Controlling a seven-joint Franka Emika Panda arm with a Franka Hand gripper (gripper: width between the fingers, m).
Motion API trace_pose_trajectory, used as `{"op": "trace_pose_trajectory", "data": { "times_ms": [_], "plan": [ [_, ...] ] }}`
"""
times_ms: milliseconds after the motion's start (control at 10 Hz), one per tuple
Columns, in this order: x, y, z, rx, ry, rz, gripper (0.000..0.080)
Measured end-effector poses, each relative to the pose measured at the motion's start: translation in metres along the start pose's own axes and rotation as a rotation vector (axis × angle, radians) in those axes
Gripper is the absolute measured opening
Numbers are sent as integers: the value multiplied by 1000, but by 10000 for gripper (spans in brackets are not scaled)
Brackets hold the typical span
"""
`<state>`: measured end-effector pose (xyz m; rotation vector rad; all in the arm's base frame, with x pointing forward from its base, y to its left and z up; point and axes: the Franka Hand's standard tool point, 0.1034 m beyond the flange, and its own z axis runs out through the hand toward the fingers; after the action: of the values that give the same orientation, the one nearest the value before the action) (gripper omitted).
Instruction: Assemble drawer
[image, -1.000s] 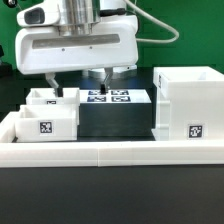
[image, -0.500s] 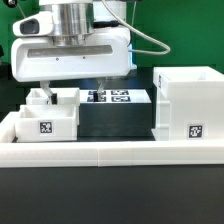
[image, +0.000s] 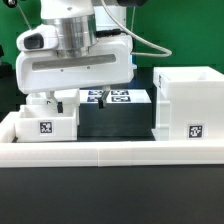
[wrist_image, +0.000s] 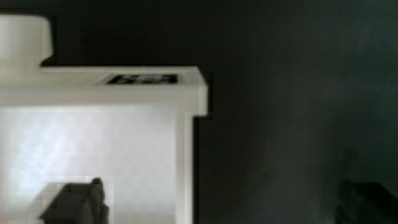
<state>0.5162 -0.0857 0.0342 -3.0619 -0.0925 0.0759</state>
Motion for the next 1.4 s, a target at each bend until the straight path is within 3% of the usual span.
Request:
{"op": "trace_pose_trajectory", "data": {
  "times_ms": [500, 800, 900, 1000, 1100, 1200, 1300, 1400],
  "plan": [
    [-13, 23, 23, -41, 23, 11, 649],
    [-12, 22, 26, -47, 27, 10, 649],
    [-11, 20, 26, -47, 27, 11, 599],
    [-11, 18, 26, -46, 27, 9, 599],
    [-11, 19, 26, -46, 27, 11, 425],
    [-11, 19, 26, -46, 27, 11, 425],
    [-11, 19, 26, -45, 27, 11, 241],
    [-10, 14, 27, -41, 26, 3, 108]
  ]
}}
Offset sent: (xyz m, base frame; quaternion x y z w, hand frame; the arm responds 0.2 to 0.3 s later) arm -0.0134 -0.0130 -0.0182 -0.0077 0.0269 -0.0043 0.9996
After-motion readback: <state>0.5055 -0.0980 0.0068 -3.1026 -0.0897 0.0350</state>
